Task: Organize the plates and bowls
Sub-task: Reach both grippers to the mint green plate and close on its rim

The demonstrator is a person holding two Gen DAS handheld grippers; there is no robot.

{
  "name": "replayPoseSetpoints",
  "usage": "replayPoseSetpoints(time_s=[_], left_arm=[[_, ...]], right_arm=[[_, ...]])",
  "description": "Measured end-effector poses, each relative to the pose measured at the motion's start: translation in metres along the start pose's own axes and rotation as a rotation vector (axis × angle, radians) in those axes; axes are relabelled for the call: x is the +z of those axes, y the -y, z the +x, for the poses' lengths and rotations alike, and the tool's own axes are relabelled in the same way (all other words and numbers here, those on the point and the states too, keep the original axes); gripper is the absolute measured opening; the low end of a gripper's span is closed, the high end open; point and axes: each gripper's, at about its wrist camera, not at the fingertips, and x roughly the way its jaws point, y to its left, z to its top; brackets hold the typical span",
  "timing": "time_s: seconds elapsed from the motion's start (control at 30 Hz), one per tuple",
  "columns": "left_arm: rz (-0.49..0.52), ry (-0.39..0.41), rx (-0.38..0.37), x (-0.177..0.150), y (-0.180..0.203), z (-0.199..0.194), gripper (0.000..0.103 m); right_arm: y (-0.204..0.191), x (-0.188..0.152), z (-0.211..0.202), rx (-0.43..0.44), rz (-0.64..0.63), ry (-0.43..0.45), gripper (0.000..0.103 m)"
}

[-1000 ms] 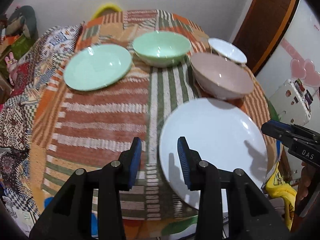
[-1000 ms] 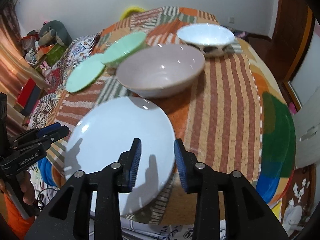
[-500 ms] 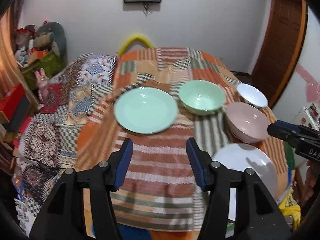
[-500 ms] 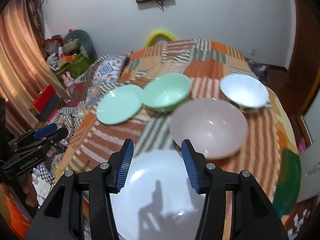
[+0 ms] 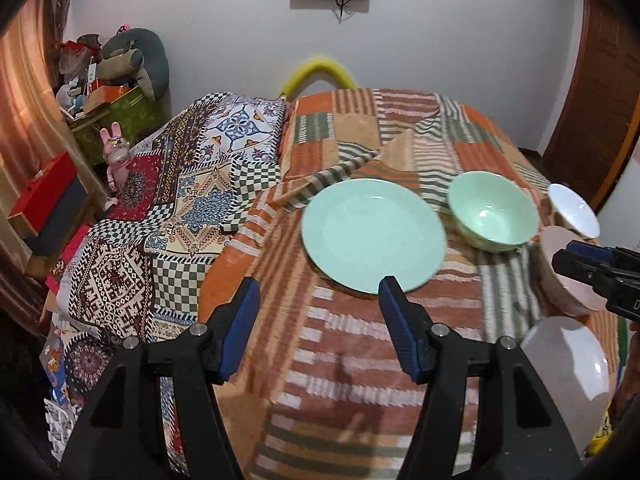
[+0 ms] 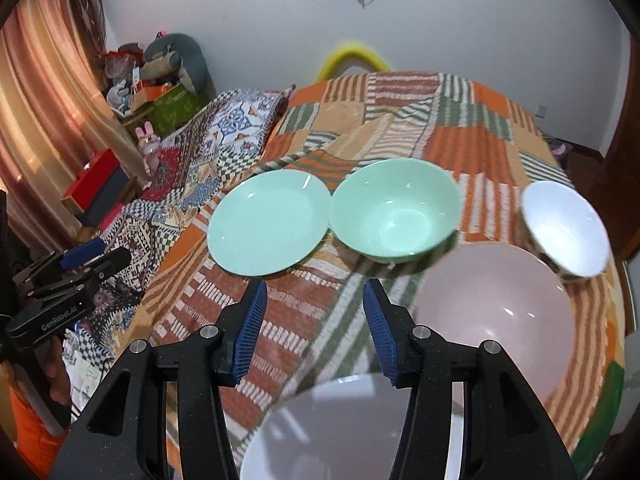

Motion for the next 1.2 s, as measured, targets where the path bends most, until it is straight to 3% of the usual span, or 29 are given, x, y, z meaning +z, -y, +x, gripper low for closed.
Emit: replayPoseSetpoints(time_s=[0.63,0.93,1.2], left_arm=[[-0.065,-0.142,-0.108,0.028,-0.042,0.134,0.06],[-0.056,-0.172,-0.134,0.043,-0.038,0.181,0.03],[-0.049,-0.202,-0.167,0.049,-0.03,0.208,0.024]], right_arm=[[-0.018,0.024,0.112,0.039,0.009,-0.224,0.046],[-0.013,0.024,0.137,-0.025,0.009,-0.269,0.034],[-0.007,0.027,0.149,-0.027,0.046,-0.281,0.028]])
